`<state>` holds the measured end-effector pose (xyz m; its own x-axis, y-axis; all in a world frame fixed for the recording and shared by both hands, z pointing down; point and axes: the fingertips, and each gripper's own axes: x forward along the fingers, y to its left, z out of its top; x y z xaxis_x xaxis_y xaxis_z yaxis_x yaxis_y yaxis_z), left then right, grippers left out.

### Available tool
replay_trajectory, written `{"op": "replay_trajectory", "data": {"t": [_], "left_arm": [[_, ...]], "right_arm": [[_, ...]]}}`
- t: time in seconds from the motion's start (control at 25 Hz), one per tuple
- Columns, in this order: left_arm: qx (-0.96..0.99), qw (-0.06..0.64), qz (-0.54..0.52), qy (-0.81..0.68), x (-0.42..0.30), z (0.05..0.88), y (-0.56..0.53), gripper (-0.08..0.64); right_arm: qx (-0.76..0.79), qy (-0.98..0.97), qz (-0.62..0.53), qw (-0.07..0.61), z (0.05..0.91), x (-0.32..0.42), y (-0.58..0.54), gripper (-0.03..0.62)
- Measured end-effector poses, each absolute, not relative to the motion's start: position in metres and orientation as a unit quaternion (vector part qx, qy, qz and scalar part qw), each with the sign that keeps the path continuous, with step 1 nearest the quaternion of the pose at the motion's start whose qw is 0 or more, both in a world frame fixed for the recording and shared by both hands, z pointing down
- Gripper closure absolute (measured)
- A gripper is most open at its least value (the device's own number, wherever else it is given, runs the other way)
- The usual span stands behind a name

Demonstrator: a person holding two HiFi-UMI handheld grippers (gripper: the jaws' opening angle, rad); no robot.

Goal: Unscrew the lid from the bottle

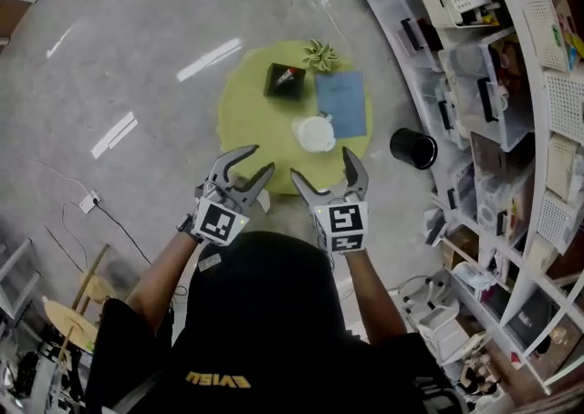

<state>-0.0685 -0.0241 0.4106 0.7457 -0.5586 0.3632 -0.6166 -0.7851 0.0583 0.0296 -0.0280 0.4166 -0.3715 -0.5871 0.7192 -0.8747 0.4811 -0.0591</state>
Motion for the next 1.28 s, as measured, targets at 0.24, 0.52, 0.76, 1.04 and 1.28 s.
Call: {"op": "replay_trajectory", "data": {"t": [0.24,0.52,0.76,1.04,1.28], "left_arm": [[0.925,0.133,0.163,-0.316,-0.029,0.499,-0.044,0.237],[0.949,0.137,0.154,-0.239,0.012,0.571,-0.043,0.159],[0.968,0.036,0.134,-0.208,0.049,0.576,-0.058,0.132],[0.978,-0.015,0.087,-0.187,0.075,0.591,-0.068,0.161],[0.985,-0.003,0.072,-0.154,0.077,0.593,-0.064,0.163]], "right_arm": [[0.407,-0.806,0.209,0.375,0.472,0.038,-0.054,0.104],[0.377,-0.807,0.218,0.398,0.496,0.049,-0.067,0.117],[0.347,-0.812,0.224,0.413,0.519,0.036,-0.069,0.123],[0.394,-0.82,0.19,0.369,0.526,0.034,-0.085,0.163],[0.386,-0.817,0.194,0.381,0.53,0.036,-0.08,0.164]]}}
